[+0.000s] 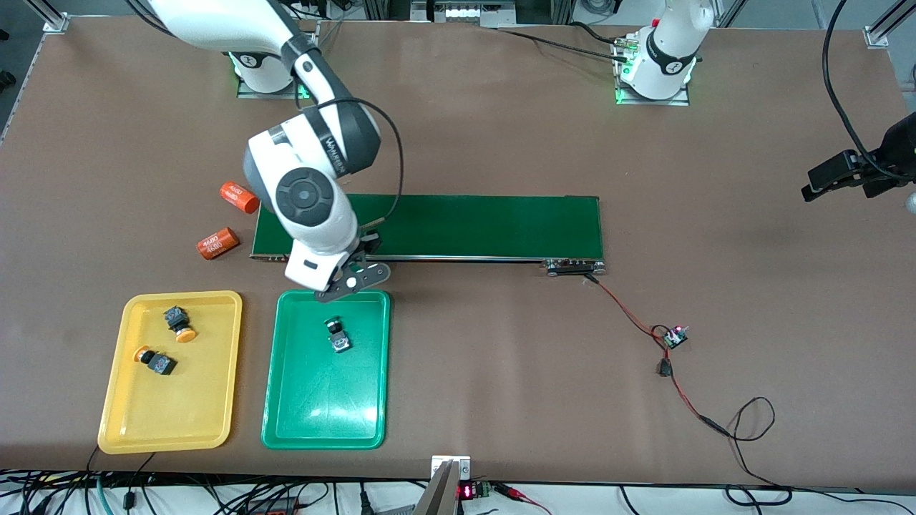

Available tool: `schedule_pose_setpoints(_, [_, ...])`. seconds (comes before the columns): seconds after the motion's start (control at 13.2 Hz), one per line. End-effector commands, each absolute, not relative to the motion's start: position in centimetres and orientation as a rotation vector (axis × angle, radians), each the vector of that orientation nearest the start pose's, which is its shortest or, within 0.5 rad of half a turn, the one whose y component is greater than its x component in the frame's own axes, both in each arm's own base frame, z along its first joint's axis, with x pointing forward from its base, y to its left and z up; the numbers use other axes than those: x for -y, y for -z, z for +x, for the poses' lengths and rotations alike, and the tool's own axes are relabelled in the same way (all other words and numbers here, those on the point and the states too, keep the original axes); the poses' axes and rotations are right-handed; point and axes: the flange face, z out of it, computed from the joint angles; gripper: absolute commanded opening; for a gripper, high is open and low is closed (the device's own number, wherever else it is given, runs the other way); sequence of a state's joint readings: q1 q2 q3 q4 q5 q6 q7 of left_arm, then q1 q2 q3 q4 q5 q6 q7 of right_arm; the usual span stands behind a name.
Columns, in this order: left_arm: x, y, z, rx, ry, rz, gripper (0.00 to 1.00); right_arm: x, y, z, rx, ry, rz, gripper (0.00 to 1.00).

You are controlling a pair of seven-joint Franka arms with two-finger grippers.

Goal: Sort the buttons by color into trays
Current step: 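Carry the green-capped button with the right gripper to the green tray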

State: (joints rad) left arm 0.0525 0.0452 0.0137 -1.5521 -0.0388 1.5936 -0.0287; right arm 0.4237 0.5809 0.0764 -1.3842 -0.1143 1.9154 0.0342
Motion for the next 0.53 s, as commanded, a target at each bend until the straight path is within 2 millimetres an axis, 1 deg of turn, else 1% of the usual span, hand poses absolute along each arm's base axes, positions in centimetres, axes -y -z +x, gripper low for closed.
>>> schedule_pose_setpoints(0.0, [-3.3,-61.1,56.5,0.121,-0.003,-3.173,1.00,-30.3,-38.5,66.3,0.974,0.170,-3.041,0.11])
schedule_pose_setpoints(0.15, [-3.2,-61.1,56.5,0.118,-0.003,-3.173,1.00,-29.0,-38.5,68.1,1.100,0.337,-2.975,0.12])
schedule_pose_setpoints(0.23, [-3.2,-61.1,56.5,0.118,-0.003,-3.173,1.00,-28.0,-37.9,69.1,1.187,0.397,-2.939,0.12])
schedule_pose_setpoints(0.38, [-3.2,-61.1,56.6,0.118,-0.001,-3.173,1.00,-26.1,-36.0,70.9,1.387,0.526,-2.853,0.13])
schedule_pose_setpoints(0.46, [-3.2,-61.1,56.6,0.118,-0.001,-3.173,1.00,-24.3,-34.9,71.4,1.446,0.582,-2.828,0.13])
